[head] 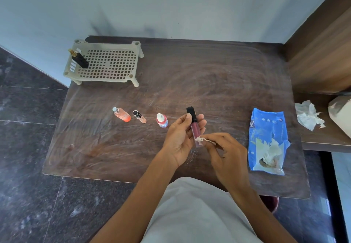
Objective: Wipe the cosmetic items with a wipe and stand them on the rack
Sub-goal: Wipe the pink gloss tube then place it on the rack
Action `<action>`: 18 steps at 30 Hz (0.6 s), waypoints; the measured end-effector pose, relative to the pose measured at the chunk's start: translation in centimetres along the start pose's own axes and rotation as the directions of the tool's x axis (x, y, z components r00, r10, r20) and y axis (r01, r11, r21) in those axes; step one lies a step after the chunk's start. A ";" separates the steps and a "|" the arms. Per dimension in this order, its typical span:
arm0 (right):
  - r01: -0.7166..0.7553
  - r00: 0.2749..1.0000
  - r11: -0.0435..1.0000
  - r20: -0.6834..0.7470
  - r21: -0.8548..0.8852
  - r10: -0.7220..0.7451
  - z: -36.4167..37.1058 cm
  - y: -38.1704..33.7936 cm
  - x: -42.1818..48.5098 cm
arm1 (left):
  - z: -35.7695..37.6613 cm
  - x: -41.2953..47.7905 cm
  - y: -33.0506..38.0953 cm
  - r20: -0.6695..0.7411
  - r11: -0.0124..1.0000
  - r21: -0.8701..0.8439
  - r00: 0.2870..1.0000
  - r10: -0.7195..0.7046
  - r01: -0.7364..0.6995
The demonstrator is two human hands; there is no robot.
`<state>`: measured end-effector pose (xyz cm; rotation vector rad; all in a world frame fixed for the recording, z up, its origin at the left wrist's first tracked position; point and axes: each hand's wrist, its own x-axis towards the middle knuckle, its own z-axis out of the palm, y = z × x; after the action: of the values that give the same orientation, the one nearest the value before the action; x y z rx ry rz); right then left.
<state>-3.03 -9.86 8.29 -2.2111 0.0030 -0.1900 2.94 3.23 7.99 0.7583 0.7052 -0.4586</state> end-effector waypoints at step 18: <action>0.158 0.987 0.979 -0.022 -0.132 -0.162 2.0 0.1 5.6 | 0.3 -1.0 -1.1 -0.091 0.998 0.056 0.996 0.006 -0.001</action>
<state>2.80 -8.68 7.80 -2.3387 -0.1485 -0.3235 1.75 2.47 8.35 0.8374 0.7784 -0.4441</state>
